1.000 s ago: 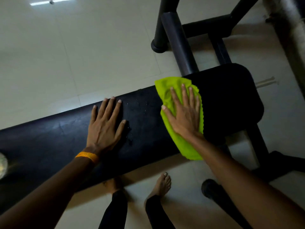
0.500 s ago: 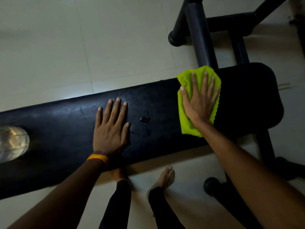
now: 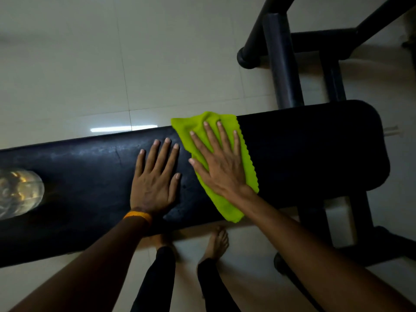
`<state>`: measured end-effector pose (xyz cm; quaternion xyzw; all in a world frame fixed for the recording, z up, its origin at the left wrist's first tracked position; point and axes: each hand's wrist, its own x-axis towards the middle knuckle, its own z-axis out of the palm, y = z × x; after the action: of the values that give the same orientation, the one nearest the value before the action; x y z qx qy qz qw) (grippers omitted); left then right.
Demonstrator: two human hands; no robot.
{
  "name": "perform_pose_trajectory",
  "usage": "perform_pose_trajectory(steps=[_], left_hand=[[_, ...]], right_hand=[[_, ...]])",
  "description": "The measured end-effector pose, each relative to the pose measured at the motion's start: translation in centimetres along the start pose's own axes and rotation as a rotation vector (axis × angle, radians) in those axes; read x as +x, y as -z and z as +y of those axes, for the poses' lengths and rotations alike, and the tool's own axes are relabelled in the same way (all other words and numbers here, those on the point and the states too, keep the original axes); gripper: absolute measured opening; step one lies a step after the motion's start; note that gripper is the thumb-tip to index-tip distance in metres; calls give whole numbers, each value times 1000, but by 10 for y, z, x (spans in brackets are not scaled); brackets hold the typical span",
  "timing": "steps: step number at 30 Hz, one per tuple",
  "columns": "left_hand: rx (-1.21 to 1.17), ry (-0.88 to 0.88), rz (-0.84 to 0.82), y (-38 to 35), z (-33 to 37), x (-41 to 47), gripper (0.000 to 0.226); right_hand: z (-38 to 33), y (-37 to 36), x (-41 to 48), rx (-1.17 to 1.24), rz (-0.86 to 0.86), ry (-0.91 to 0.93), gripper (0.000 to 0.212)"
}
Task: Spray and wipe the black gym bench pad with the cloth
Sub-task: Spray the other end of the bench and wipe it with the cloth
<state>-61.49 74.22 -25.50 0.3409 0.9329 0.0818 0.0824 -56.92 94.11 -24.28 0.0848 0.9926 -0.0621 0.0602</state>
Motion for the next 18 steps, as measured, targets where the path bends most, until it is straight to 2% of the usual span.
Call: perform_pose_trajectory(steps=[2,3,4,7,9,12,15,18], left_hand=[[9,3,2,0,0,0,68],[11,4,2,0,0,0,68],[9,3,0,0,1,0,68],[10,10,1,1,1,0,68],[15,13,-5,1,1,0,68],[14,13,-3,2,3,1,68],[25,11,11,1,1,1,68],[25,4,25,-1,0,1,68]], right_hand=[[33,2,-2,-19,-36,218,64],[62,5,0,-32,-31,250,65],[92,9,2,-36,-19,202,66],[153,21,-8,-9,7,-169,66],[137,16,-28,-20,39,-340,65],[66,6,-60,17,50,-441,65],[7,-5,-87,34,17,-404,65],[21,1,-65,41,-6,-278,67]])
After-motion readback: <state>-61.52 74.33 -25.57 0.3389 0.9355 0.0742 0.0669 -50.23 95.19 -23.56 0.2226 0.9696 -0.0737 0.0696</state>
